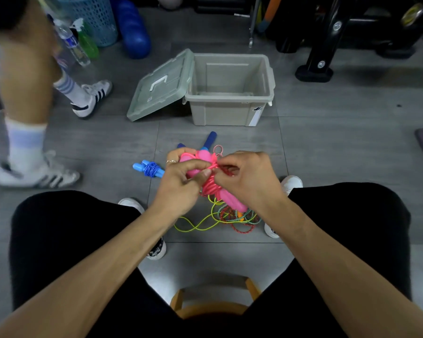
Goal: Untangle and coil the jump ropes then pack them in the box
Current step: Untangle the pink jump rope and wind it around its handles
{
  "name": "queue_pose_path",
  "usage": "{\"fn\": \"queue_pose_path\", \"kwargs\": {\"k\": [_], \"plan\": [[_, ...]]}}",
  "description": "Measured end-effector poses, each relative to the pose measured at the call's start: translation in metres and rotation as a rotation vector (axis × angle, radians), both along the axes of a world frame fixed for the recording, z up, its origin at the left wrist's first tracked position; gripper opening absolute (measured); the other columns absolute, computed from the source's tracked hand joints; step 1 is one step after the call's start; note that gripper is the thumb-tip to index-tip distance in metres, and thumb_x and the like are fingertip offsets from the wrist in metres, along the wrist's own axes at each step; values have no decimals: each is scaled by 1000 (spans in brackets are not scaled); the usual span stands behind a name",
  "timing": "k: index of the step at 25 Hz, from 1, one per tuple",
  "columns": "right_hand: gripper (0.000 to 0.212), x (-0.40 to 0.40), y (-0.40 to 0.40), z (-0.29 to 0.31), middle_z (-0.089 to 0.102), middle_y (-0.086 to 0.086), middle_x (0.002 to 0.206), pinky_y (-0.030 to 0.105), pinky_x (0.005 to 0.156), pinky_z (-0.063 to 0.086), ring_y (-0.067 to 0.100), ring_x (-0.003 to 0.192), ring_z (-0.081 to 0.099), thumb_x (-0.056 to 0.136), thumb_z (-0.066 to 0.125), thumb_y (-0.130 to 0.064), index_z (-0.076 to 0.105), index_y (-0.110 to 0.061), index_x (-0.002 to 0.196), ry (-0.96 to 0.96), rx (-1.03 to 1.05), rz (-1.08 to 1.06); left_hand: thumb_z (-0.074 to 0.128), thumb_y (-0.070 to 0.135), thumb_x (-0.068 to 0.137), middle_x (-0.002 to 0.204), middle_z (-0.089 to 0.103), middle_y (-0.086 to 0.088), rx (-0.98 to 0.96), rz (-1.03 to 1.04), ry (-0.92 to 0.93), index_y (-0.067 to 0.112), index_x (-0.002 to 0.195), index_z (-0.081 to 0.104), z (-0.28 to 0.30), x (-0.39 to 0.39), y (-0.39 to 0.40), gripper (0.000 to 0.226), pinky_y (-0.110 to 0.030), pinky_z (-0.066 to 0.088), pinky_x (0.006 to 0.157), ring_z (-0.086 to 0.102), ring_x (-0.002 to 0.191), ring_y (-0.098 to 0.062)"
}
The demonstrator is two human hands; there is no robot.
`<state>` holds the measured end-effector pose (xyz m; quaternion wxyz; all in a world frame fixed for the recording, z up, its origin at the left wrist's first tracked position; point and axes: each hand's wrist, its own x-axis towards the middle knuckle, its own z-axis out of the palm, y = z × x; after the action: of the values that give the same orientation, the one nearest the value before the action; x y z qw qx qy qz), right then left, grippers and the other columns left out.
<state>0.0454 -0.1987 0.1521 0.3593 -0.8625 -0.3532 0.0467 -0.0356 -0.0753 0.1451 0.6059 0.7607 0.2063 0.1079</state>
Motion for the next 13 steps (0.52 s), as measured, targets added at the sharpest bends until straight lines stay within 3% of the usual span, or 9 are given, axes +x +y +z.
{"fn": "queue_pose_path", "kwargs": {"k": [3,6,9,11,13], "plan": [[26,0,4,-4,63,8,64,39,54,49,28,57,57,78,50,-26,66,-6,72,-149,-21,4,63,-7,85,76,57,46,38,11,-67,12,95,69,0,1,-1,22,-6,48,70,57,69,17],[23,3,1,-4,64,10,68,41,57,50,28,59,58,83,49,-20,64,-3,79,-146,-13,-13,70,-4,80,98,65,15,67,104,-140,22,97,67,0,-2,3,31,-8,47,72,59,81,12],[8,4,-4,-2,63,4,66,35,61,47,20,59,57,83,56,-10,63,-6,83,-26,70,-28,79,-3,68,112,60,-3,-307,196,-41,28,109,55,-4,3,20,57,-22,53,72,65,82,-8],[5,3,-6,0,60,1,63,33,60,44,16,58,53,83,56,-8,61,-7,83,31,80,0,76,10,63,99,67,1,-487,151,30,27,107,59,-6,7,25,49,-29,51,70,64,79,-13],[5,4,-6,0,62,0,65,35,60,48,16,59,57,83,56,-9,61,-8,84,84,110,29,77,30,69,87,70,4,-466,140,117,27,100,66,-5,7,23,33,-29,50,64,63,73,-14]]}}
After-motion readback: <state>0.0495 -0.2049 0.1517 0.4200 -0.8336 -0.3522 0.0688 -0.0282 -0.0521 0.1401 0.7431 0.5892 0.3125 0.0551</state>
